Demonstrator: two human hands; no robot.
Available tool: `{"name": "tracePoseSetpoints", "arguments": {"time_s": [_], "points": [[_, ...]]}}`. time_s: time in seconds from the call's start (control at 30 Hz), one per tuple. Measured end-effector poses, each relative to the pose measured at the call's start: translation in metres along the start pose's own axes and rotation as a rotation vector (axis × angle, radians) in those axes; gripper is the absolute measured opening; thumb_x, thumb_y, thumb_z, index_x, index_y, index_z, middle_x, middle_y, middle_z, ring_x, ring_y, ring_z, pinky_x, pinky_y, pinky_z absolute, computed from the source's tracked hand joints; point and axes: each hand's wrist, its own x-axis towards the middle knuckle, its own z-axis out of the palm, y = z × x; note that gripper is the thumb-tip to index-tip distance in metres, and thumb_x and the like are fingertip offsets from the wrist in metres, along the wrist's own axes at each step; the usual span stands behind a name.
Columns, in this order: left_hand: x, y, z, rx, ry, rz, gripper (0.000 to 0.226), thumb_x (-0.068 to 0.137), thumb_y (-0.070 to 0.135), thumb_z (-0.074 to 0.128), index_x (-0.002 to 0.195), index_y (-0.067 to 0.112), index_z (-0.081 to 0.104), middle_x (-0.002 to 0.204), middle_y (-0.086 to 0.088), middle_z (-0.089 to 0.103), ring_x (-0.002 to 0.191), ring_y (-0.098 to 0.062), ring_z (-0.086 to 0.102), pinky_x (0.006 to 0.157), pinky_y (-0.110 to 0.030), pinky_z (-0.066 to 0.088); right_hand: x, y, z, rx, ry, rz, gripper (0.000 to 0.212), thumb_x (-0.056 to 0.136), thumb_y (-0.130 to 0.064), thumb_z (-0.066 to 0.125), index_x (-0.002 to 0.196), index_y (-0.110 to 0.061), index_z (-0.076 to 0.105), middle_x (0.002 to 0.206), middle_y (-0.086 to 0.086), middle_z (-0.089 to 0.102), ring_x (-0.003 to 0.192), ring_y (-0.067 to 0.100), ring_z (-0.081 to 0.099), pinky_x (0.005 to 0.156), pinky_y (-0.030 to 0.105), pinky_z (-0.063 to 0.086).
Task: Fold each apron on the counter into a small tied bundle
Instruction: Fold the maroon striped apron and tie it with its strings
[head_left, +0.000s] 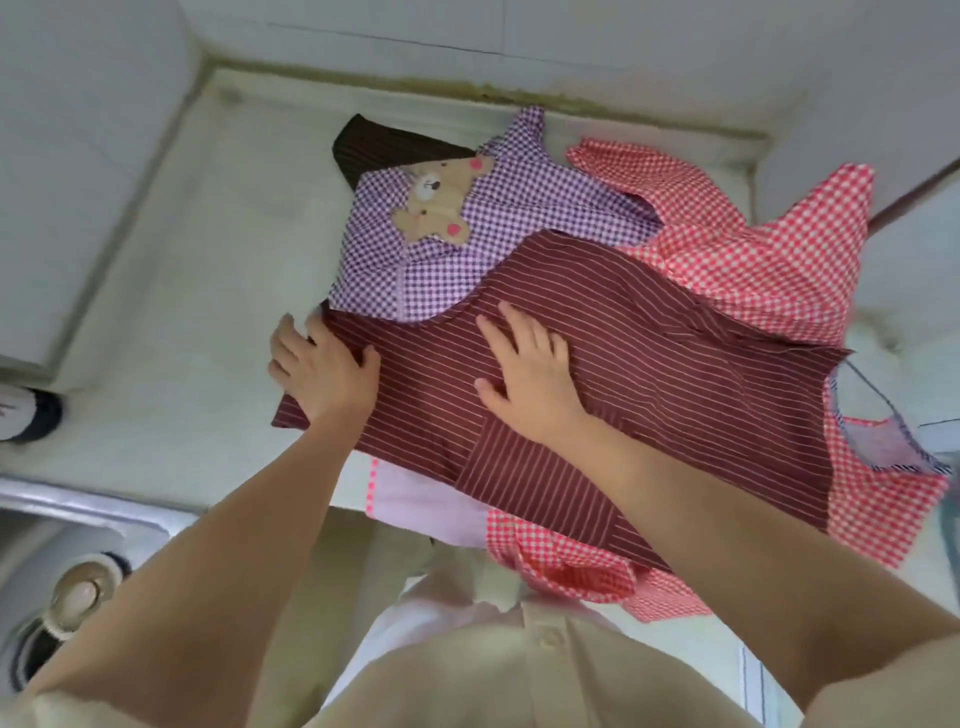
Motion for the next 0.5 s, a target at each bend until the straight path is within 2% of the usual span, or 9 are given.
{"name": "tracePoseSetpoints", "arguments": {"time_s": [0.07,0.13,0.2,0.23,0.3,0.37,0.5], "points": [[0.014,-0.012,-0.009,-0.051,-0.144,-0.116,0.066,0.093,0.055,0.048,0.137,0.006,0.039,0.135,-0.021,0.05,0.122,-0.038,0.048,0.103,-0.05,0.035,0.008,-0.006,0.015,-0.044,-0.197,0.05,0.079,0.096,-0.06,0.036,0.157,-0.026,-0.002,0.163,0.007,-0.013,0.15,0.025,-0.011,0.119,0.052,-0.003],[0.025,-0.023,-0.023,-0.135,-0.327,-0.257,0.075,0.095,0.067,0.022,0.127,0.005,0.052,0.12,-0.02,0.061,0.102,-0.034,0.058,0.092,-0.045,0.045,0.014,-0.007,0.027,-0.089,-0.328,0.103,0.087,0.094,-0.067,0.032,0.154,-0.027,-0.016,0.159,0.008,-0.027,0.147,0.026,-0.025,0.118,0.054,-0.013],[0.036,-0.036,-0.034,-0.458,-0.564,-0.496,0.081,0.097,0.065,0.011,0.123,0.004,0.056,0.112,-0.02,0.066,0.097,-0.033,0.063,0.085,-0.043,0.051,0.019,-0.009,0.036,-0.117,-0.388,0.119,0.091,0.093,-0.069,0.033,0.151,-0.027,-0.024,0.156,0.009,-0.034,0.144,0.026,-0.032,0.116,0.055,-0.016],[0.037,-0.038,-0.037,-0.651,-0.713,-0.606,0.075,0.1,0.06,0.012,0.119,0.003,0.057,0.104,-0.018,0.069,0.093,-0.032,0.066,0.08,-0.042,0.054,0.019,-0.007,0.036,-0.12,-0.398,0.125,0.093,0.093,-0.068,0.034,0.151,-0.026,-0.025,0.156,0.009,-0.035,0.143,0.027,-0.033,0.116,0.055,-0.017],[0.041,-0.048,-0.042,-0.8,-0.929,-0.642,0.059,0.102,0.048,0.023,0.118,0.005,0.06,0.096,-0.015,0.074,0.091,-0.031,0.07,0.081,-0.045,0.057,0.022,-0.01,0.037,-0.123,-0.397,0.137,0.095,0.092,-0.067,0.037,0.151,-0.025,-0.024,0.156,0.01,-0.034,0.143,0.028,-0.033,0.116,0.056,-0.016],[0.044,-0.055,-0.044,-0.836,-1.049,-0.592,0.049,0.1,0.046,0.036,0.119,0.01,0.062,0.103,-0.013,0.074,0.098,-0.031,0.069,0.09,-0.048,0.055,0.024,-0.017,0.037,-0.123,-0.378,0.16,0.097,0.091,-0.063,0.042,0.152,-0.023,-0.021,0.158,0.011,-0.03,0.145,0.03,-0.03,0.116,0.058,-0.014],[0.046,-0.054,-0.048,-0.973,-1.171,-0.477,0.046,0.093,0.044,0.057,0.121,0.008,0.061,0.114,-0.014,0.071,0.103,-0.03,0.069,0.091,-0.044,0.054,0.028,-0.031,0.034,-0.124,-0.377,0.207,0.102,0.088,-0.056,0.053,0.152,-0.027,-0.021,0.158,0.014,-0.027,0.145,0.033,-0.027,0.114,0.063,-0.012]]}}
